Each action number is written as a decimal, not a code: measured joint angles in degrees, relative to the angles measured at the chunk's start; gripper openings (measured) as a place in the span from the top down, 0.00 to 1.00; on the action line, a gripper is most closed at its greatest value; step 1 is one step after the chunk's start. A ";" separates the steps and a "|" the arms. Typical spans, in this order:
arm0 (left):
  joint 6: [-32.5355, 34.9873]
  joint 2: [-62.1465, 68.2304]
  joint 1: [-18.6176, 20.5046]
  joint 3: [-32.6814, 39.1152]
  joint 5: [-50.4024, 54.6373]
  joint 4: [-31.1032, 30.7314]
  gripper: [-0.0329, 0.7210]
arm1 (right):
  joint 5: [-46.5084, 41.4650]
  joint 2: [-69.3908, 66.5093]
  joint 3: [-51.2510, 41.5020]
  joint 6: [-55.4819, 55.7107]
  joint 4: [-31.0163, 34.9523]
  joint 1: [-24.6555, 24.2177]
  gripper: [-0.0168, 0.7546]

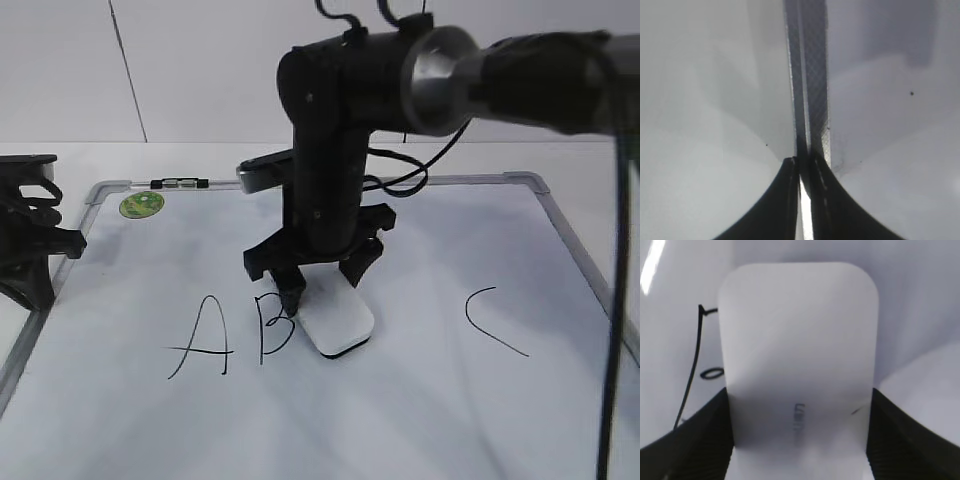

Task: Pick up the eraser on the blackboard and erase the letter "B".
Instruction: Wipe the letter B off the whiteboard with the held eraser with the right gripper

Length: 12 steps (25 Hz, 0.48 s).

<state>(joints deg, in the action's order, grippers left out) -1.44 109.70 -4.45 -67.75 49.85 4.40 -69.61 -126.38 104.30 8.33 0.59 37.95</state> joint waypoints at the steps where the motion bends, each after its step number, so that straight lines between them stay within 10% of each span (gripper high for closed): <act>1: 0.00 0.00 0.00 0.00 0.00 0.00 0.93 | 0.00 -1.66 1.31 0.00 -0.26 0.25 0.26; 12: 0.00 0.00 0.00 0.00 0.00 0.00 0.93 | -2.12 -4.31 6.12 0.25 -2.34 3.44 0.26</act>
<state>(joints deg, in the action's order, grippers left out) -1.44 109.70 -4.45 -67.75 49.85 4.40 -71.74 -130.69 110.42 8.58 -1.75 41.38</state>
